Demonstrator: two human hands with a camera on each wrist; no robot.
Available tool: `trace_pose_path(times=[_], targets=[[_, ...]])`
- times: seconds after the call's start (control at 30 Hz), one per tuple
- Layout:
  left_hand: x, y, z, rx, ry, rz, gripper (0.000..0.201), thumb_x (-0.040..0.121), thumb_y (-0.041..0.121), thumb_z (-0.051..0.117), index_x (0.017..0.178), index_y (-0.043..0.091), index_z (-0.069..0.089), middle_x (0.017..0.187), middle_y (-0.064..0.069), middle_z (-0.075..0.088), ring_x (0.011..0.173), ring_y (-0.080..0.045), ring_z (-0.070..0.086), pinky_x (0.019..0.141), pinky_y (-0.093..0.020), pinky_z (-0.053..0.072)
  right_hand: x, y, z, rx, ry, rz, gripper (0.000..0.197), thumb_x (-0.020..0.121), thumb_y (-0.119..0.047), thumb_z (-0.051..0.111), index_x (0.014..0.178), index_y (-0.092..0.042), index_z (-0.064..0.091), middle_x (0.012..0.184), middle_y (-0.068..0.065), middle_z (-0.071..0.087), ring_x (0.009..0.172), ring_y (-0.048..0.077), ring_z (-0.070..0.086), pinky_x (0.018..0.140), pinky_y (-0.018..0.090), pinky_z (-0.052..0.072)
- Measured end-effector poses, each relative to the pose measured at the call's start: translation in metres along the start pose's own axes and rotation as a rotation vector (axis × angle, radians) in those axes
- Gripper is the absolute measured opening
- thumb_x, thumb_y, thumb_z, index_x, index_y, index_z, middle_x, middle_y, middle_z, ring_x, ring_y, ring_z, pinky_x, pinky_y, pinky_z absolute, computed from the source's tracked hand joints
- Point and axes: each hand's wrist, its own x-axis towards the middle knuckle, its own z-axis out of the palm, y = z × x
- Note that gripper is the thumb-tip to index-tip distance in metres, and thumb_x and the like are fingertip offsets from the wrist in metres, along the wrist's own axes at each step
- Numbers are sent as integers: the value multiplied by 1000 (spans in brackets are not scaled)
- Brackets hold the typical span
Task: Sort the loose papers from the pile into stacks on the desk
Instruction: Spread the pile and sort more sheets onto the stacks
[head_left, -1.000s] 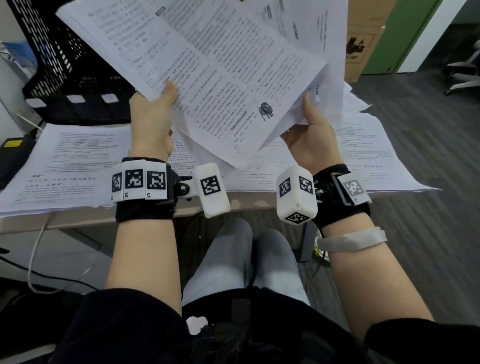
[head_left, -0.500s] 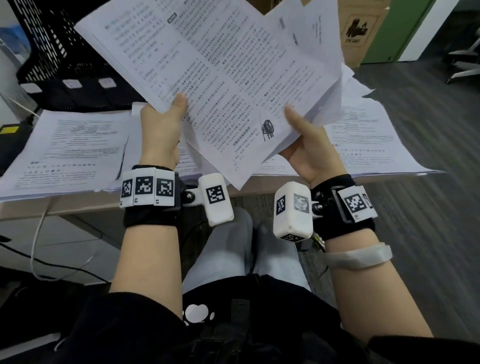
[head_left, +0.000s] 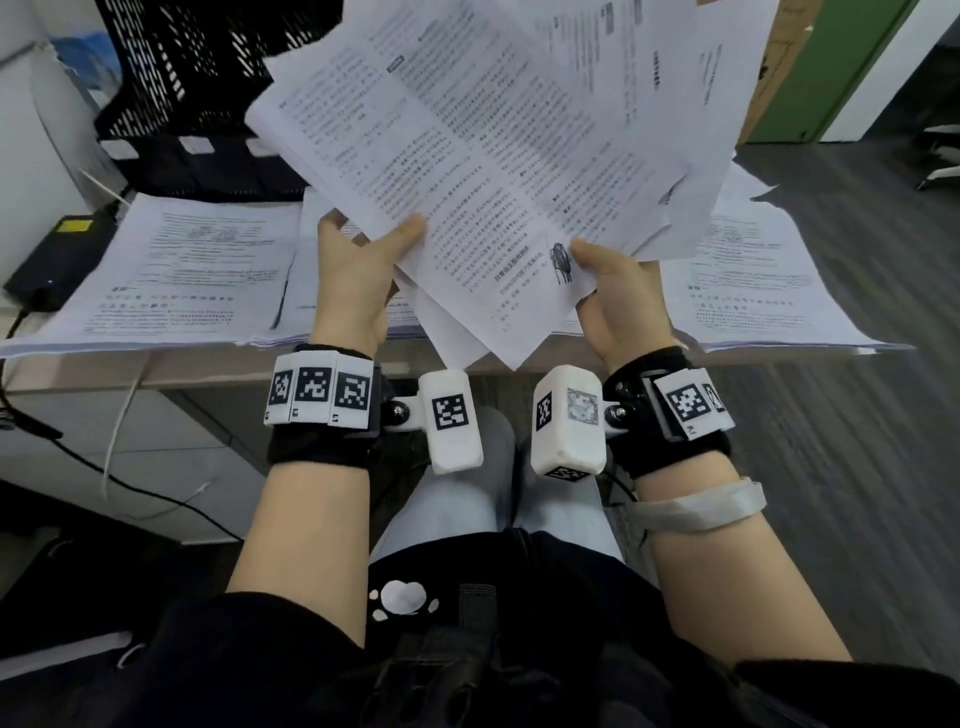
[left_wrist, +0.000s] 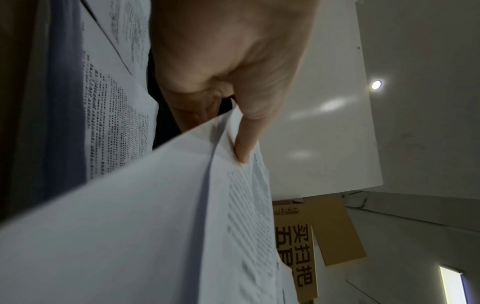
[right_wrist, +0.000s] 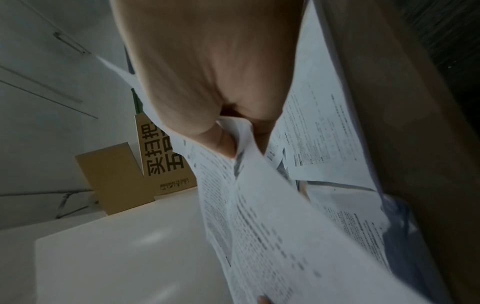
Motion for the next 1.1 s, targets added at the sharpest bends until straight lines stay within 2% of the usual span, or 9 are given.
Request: trace_pose_path(times=[0.2, 0.3, 0.4, 0.47, 0.53, 0.6, 0.83, 0.97, 1.1], targets=[[-8, 11, -11, 26, 74, 79, 61, 79, 5, 73, 128, 14, 38, 116, -7, 59, 98, -18, 66, 77, -27, 58, -5, -2, 19, 18, -18, -59, 21, 97, 2, 41, 111, -7, 53, 88, -1, 63, 81, 12, 60, 78, 23, 52], [-5, 22, -24, -20, 126, 172, 32, 86, 8, 66, 116, 9, 52, 104, -6, 61, 76, -17, 70, 69, -23, 56, 1, -10, 22, 60, 10, -100, 17, 97, 0, 42, 97, -8, 57, 69, -6, 69, 67, 6, 66, 64, 16, 55], [-3, 27, -29, 83, 30, 205, 14, 90, 19, 62, 103, 14, 64, 102, -3, 66, 77, -16, 71, 69, -23, 56, 5, -11, 26, -6, 25, -108, 21, 97, -3, 43, 84, -14, 54, 79, -1, 61, 58, -3, 62, 64, 12, 52], [-2, 27, -25, 161, -84, 210, 18, 91, 22, 61, 106, 14, 66, 106, -3, 68, 83, -15, 71, 73, -24, 56, 8, -7, 30, 31, 6, -88, 16, 98, -4, 42, 96, -9, 57, 92, 4, 62, 72, 1, 66, 74, 15, 54], [-1, 27, -20, 209, -156, 221, 23, 90, 19, 63, 112, 12, 64, 108, -5, 68, 84, -14, 71, 76, -27, 58, 10, -3, 35, 74, 0, -48, 27, 98, -7, 42, 123, -1, 53, 119, 12, 62, 107, 20, 63, 99, 34, 49], [2, 27, -16, 218, -169, 246, 27, 87, 14, 67, 113, 12, 62, 108, -5, 68, 85, -14, 70, 76, -29, 58, 11, 0, 41, 85, -9, -31, 36, 98, -9, 43, 133, 0, 47, 128, 15, 57, 119, 28, 55, 107, 42, 42], [17, 23, -13, 235, -106, 367, 41, 73, -1, 71, 104, 18, 52, 108, -13, 65, 98, -14, 66, 68, -29, 57, 25, 4, 43, 112, -33, -21, 64, 72, -21, 68, 133, -6, 52, 133, 14, 57, 123, 31, 55, 108, 48, 40], [21, 18, -10, 157, -61, 287, 21, 86, 8, 66, 106, 11, 59, 96, -4, 69, 85, -12, 67, 68, -25, 56, 26, 2, 42, 150, -42, -33, 35, 89, -11, 58, 123, -3, 56, 121, 12, 63, 115, 31, 60, 103, 45, 46], [22, 11, -5, 134, -152, 178, 25, 91, 24, 61, 111, 9, 61, 102, -1, 71, 94, -16, 68, 79, -29, 57, 30, 6, 37, 143, -26, -66, 19, 95, -4, 50, 112, -5, 59, 99, 8, 68, 99, 25, 65, 94, 38, 53]])
